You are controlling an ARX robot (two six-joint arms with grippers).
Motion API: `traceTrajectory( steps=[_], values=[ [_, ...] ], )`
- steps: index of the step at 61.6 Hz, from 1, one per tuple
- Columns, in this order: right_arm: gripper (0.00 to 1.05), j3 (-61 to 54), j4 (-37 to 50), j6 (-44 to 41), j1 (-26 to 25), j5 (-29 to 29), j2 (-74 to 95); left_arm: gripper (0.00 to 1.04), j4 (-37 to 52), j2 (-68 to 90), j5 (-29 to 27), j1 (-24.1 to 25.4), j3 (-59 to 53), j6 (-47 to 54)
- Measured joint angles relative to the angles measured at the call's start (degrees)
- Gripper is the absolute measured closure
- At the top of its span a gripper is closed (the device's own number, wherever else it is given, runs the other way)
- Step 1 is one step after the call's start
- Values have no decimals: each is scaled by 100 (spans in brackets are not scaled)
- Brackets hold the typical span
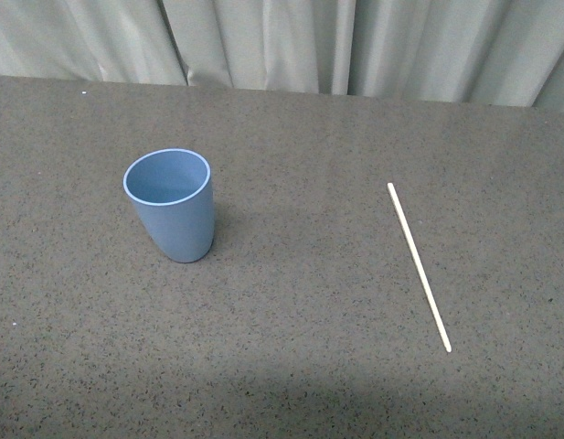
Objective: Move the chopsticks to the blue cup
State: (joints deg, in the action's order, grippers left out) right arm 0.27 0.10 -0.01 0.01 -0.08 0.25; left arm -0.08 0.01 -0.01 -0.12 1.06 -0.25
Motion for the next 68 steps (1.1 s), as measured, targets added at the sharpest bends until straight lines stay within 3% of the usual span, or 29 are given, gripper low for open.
traceTrajectory(
  steps=[68],
  values=[
    [9, 0, 0, 0, 0, 0, 0, 7, 0, 0, 0, 0, 0, 2]
  ],
)
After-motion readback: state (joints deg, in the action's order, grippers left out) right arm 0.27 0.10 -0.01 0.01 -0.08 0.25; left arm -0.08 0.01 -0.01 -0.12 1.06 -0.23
